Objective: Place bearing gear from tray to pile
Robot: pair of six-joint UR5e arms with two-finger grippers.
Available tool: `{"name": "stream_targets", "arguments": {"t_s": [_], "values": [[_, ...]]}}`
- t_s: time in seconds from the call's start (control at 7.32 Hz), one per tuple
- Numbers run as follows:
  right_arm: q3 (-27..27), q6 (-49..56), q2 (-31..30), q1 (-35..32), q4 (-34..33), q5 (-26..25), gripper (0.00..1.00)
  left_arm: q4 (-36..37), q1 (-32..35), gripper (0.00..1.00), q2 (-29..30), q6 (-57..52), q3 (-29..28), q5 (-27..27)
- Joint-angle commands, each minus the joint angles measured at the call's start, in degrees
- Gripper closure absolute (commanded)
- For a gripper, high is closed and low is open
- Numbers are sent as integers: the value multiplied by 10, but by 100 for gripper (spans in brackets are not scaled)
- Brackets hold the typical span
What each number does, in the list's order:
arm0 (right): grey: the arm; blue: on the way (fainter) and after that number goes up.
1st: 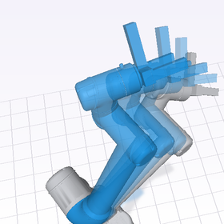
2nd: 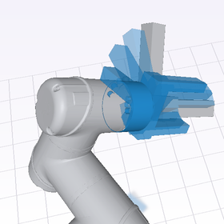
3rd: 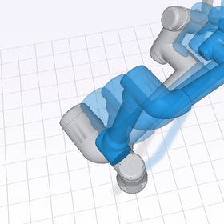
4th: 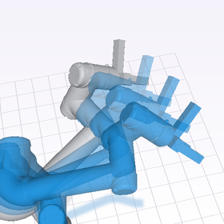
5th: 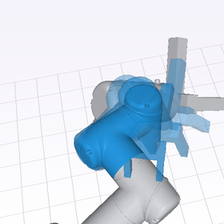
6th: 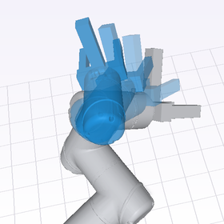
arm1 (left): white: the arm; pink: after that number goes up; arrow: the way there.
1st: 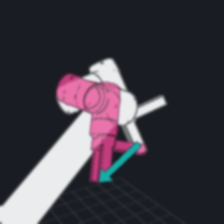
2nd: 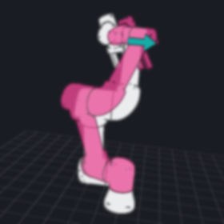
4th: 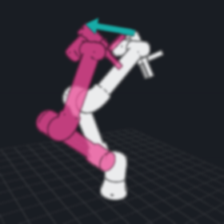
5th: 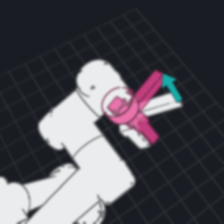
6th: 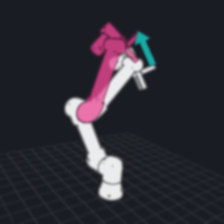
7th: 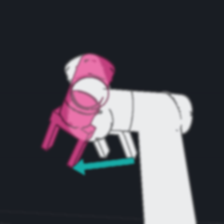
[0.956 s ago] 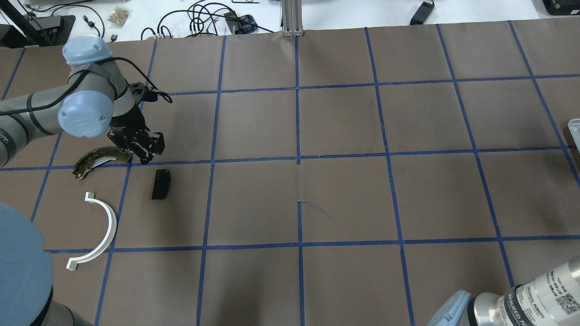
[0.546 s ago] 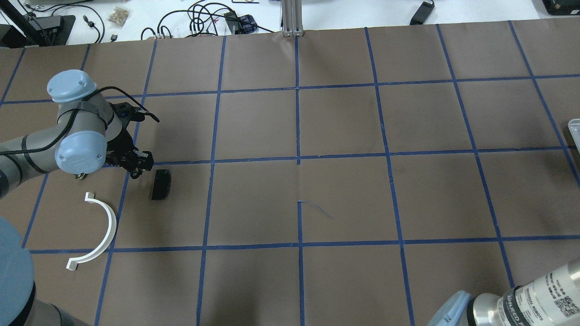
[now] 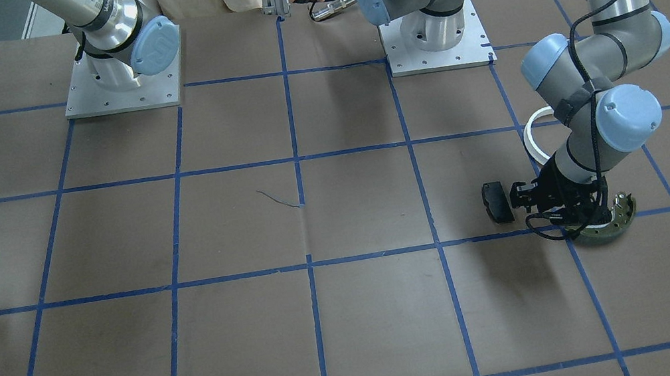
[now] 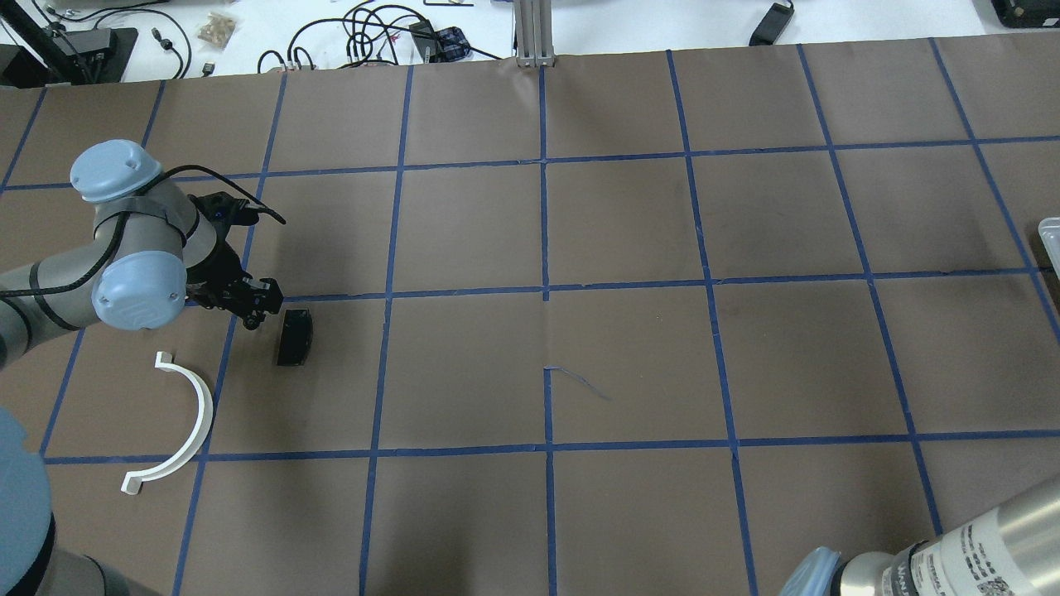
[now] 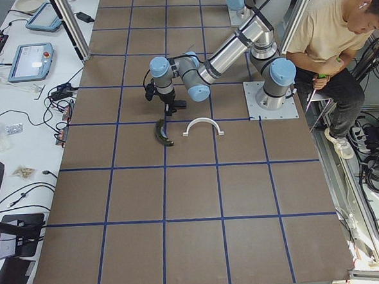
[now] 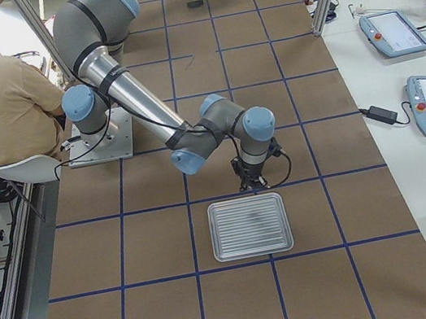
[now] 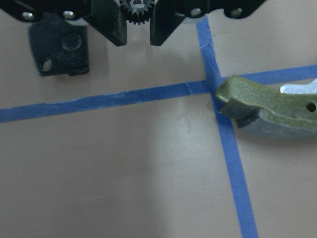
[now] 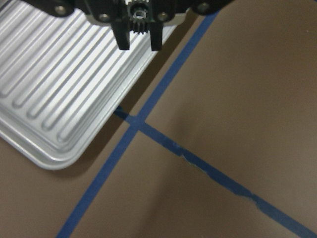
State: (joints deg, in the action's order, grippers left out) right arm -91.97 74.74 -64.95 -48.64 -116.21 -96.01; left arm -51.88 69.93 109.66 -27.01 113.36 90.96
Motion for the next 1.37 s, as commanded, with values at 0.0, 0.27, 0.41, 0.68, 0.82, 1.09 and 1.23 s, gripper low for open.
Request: {"name": "stream_targets", "arguments": {"t_s": [0.0, 0.27, 0.41, 0.68, 0.82, 1.09, 1.23], "values": [[-3, -140, -27, -105, 54, 48, 100, 1, -1, 99, 3, 4, 1, -2], [-18, -291, -46, -182, 70, 99, 100, 3, -3, 0, 5, 0, -2, -1], [-25, -378, -52, -224, 67, 112, 100, 3, -3, 0, 4, 0, -4, -1], [-26, -535, -54, -319, 61, 113, 100, -15, 3, 0, -8, 4, -31, 1], [-26, -630, -50, -372, 59, 124, 100, -52, 12, 0, -24, 10, -51, -3], [-26, -771, -47, -455, 37, 129, 100, -245, 90, 0, -57, 139, -170, 0], [-27, -831, -40, -493, 29, 129, 100, -353, 135, 0, -48, 218, -258, -1]]}}
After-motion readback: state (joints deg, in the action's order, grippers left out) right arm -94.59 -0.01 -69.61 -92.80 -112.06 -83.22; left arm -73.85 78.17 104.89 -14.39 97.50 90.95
